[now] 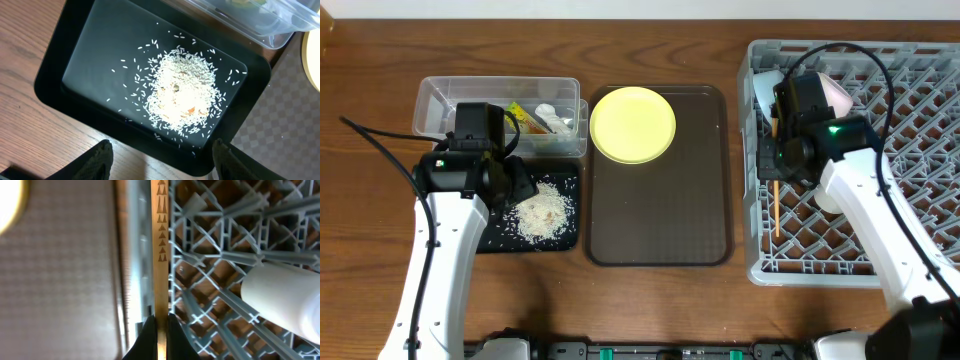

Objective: Sort waste into correct bins and load items into the dishwasher rack
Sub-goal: 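Carry the second chopstick into the rack and release it, then reach the right gripper to the yellow plate and grip its edge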

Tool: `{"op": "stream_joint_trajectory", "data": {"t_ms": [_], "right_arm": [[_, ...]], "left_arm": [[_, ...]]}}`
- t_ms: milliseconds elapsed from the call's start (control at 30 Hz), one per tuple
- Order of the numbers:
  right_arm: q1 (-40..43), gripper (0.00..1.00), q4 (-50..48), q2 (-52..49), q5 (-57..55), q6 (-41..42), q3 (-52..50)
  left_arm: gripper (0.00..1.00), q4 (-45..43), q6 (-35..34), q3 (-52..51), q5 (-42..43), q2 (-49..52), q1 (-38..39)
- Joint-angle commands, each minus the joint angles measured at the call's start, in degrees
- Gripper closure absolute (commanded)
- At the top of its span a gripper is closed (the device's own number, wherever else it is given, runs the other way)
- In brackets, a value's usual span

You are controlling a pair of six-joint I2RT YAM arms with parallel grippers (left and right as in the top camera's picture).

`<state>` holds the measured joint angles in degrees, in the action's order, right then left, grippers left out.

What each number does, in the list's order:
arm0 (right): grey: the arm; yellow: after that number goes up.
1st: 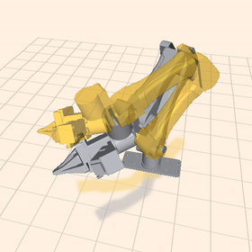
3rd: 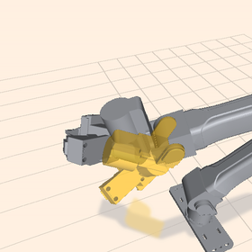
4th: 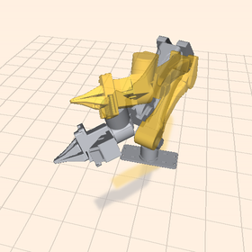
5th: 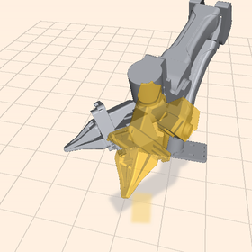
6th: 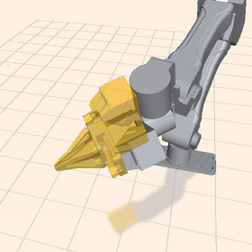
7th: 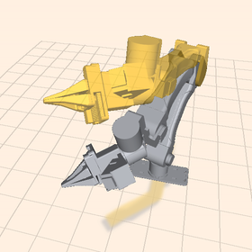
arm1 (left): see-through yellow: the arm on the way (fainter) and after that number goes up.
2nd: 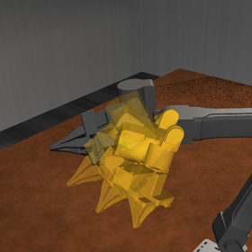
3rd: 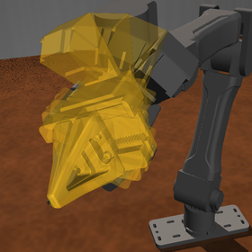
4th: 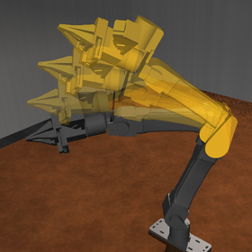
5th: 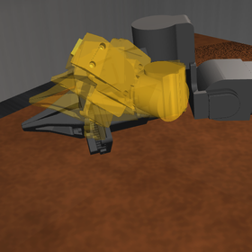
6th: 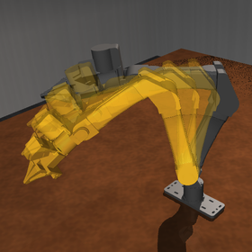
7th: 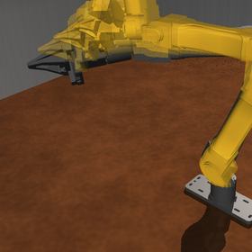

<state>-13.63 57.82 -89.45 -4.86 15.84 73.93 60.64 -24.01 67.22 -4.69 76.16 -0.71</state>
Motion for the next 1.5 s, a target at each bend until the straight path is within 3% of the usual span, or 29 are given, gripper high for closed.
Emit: {"op": "stream_joint_trajectory", "data": {"t_ms": [0,100,400,667,767,1000,1200,1467], "right_arm": [[1.1,0.99,-1.4,-2.4,-1.4,-1.8,-2.4],[1.2,0.88,-3.3,-4.0,-1.3,-1.8,-3.2],[1.2,0.79,-8.2,-2.9,-0.3,-1.8,-1.9],[-1.5,0.66,-23.5,-0.3,16.7,-4.1,-0.4],[-4.5,0.63,-28.4,-1.0,18.0,-4.1,-0.5],[-11.8,0.57,-38.5,-8.8,7.8,-0.5,-0.5],[-14.3,0.56,-47.6,-18.9,6.7,3.6,-0.5],[-14.9,0.56,-50.8,-28.3,5.1,12.3,-0.5]], "left_arm": [[0.34,0.2,-0.3,0.2,-0.3,-0.6,-0.2],[0.33,0.2,-0.3,0.2,-0.3,-0.6,-0.2],[0.34,0.2,-0.3,0.2,-0.3,-0.6,-0.2],[0.33,0.2,-0.3,0.2,-0.3,-0.6,-0.2],[0.34,0.2,-0.3,0.2,-0.3,-0.6,-0.2],[0.33,0.2,-0.3,0.2,-0.3,-0.6,-0.2],[0.33,0.2,-0.3,0.2,-0.3,-0.6,-0.2],[0.33,0.2,-0.3,0.2,-0.3,-0.6,-0.2]]}}
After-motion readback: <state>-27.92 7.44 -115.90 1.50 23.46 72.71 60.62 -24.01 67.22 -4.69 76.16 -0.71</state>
